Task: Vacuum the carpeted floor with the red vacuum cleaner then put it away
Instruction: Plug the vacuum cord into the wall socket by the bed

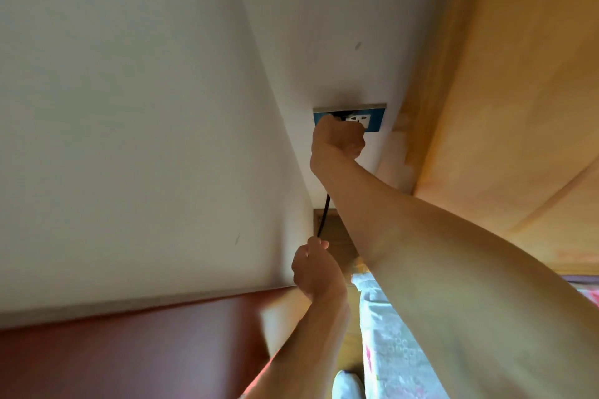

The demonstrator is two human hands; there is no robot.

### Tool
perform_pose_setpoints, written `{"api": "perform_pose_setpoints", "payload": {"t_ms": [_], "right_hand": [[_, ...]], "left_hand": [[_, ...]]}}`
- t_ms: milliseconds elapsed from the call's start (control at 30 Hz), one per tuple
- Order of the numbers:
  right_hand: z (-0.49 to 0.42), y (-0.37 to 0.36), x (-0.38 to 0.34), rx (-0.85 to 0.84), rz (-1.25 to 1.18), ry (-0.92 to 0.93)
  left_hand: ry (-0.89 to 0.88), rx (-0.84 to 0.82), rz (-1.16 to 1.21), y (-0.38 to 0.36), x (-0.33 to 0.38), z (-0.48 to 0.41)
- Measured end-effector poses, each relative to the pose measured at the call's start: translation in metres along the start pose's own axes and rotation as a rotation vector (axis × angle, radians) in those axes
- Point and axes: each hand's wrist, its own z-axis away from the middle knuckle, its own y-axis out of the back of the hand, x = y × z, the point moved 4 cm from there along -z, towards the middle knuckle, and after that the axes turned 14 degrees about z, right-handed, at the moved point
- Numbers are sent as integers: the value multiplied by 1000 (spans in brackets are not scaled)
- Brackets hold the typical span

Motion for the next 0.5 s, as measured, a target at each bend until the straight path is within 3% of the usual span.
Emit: {"api": "perform_pose_setpoints", "payload": {"t_ms": [167,300,500], "right_hand": [[-3,-2,4,38,42,111],[1,-4,13,-34,67,135],[40,3,54,-182,526,402]], "left_hand": [[-38,-113,-73,-2,5,1],[-36,-103,-149,-2,2,9],[-178,-319,-428,2,3,32]]}}
